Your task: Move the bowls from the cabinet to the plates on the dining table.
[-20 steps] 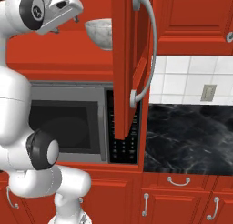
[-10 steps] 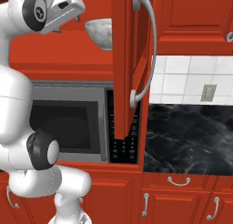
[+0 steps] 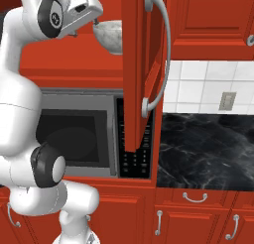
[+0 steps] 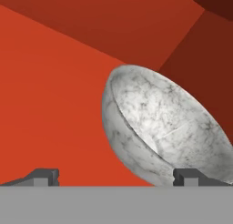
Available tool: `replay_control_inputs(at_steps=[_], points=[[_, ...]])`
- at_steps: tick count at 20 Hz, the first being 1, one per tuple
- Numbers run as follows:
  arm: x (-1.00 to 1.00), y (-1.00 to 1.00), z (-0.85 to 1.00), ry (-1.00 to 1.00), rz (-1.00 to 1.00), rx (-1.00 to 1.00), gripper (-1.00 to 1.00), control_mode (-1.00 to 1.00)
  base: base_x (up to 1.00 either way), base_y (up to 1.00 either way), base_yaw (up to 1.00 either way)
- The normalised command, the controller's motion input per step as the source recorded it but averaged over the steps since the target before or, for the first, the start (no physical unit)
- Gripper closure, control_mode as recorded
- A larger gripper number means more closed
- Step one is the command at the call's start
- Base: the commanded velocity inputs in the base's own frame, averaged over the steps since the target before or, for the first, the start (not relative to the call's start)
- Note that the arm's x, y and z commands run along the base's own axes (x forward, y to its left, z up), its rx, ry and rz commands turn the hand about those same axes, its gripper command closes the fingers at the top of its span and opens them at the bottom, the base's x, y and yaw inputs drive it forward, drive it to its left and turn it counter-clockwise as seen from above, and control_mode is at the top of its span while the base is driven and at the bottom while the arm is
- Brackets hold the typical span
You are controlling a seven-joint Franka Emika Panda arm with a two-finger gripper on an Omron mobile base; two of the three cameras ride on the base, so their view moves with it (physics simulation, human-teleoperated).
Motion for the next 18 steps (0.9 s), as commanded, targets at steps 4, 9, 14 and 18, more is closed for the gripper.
replay_control_inputs(at_steps=[4, 9, 14, 18], points=[[0.03, -0.24, -0.01, 0.00, 0.00, 0.00, -1.00, -1.00, 0.00, 0.00, 0.00], [0.06, -0.03, 0.00, 0.00, 0.00, 0.00, -1.00, -1.00, 0.00, 0.00, 0.00], [0.22, 0.00, -0.05, 0.00, 0.01, 0.00, -1.00, -1.00, 0.00, 0.00, 0.00], [0.32, -0.04, -0.08, 0.00, 0.00, 0.00, -1.00, -1.00, 0.00, 0.00, 0.00]])
